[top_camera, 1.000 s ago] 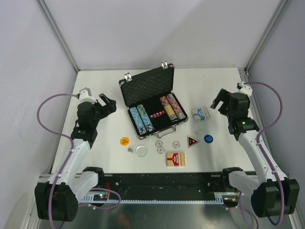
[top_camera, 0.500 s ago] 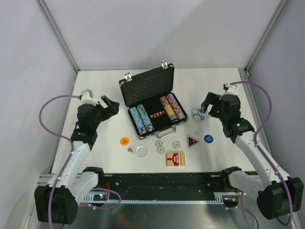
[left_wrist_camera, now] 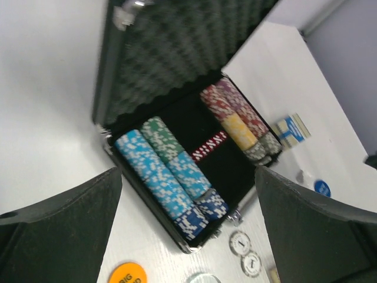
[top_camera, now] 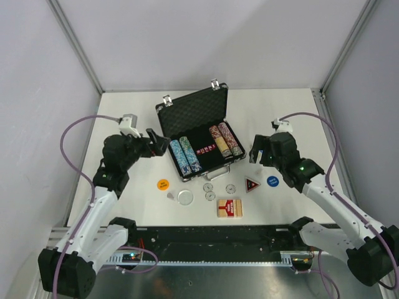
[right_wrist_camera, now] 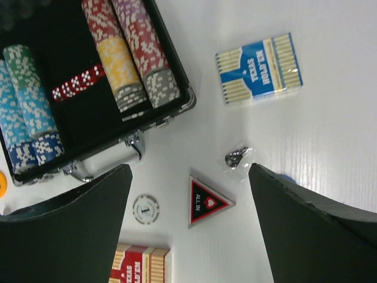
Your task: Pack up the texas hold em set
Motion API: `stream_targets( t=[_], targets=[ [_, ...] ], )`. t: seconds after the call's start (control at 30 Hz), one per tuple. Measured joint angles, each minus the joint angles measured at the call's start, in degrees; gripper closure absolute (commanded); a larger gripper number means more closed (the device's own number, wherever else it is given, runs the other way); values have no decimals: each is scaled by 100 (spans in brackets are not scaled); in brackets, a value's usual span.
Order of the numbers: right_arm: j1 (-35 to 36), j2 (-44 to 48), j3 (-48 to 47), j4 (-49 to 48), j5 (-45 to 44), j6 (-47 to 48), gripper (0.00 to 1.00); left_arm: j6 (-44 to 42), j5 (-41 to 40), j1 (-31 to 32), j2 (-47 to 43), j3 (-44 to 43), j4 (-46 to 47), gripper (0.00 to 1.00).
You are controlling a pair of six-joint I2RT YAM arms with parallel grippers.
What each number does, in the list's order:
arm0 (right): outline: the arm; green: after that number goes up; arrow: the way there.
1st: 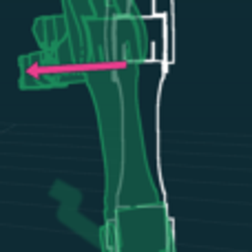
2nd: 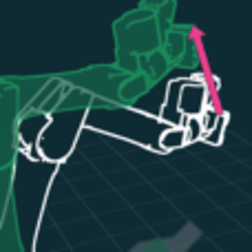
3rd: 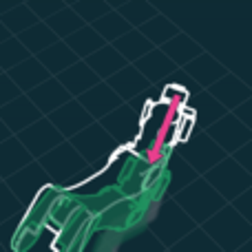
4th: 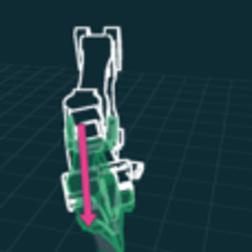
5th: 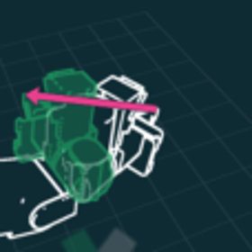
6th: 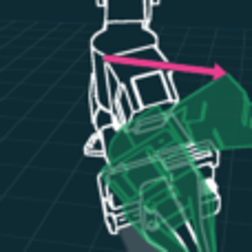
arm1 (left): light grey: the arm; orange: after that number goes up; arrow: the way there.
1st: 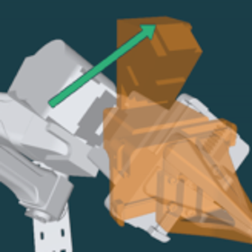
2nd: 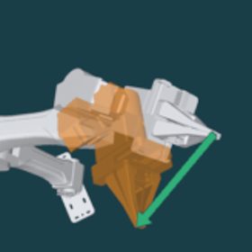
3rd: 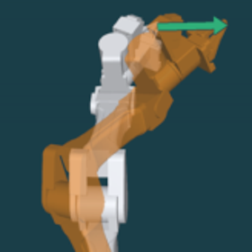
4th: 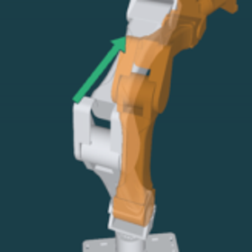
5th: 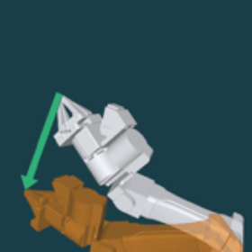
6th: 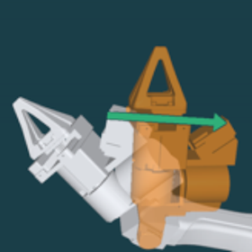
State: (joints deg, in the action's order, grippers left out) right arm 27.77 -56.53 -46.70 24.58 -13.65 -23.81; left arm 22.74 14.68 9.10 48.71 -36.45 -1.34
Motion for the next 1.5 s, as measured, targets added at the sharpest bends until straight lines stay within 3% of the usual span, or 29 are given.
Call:
stream_targets(
  t=[0.23,0.33,0.5,0.6,0.67,0.83,1.07,1.33,1.5],
  targets=[
    [772,-459,-2,352,-328,-243,16,-234,-39,1088,186,-17,-24,0],
    [1182,-754,-2,413,-457,-284,25,-291,-229,1491,304,-17,-61,1],
    [1961,-1399,-4,352,-660,-271,43,-330,-612,1740,367,-17,-109,0],
    [2367,-1838,-4,264,-671,-269,45,-330,-903,1757,328,-15,-131,0],
    [2522,-2090,-4,223,-649,-278,42,-330,-1139,1757,227,-2,-153,0],
    [2645,-2553,-7,98,-638,-315,30,-330,-1506,1757,-90,2,-179,0],
    [2656,-3091,-66,-11,-514,-313,29,-326,-1738,1762,-138,2,-267,0],
    [2653,-3318,-114,-153,-297,-315,39,-293,-1764,1762,-136,2,-291,0],
    [2612,-3451,-205,-295,-149,-315,55,-264,-1797,1764,-96,2,-308,0]
  ],
)
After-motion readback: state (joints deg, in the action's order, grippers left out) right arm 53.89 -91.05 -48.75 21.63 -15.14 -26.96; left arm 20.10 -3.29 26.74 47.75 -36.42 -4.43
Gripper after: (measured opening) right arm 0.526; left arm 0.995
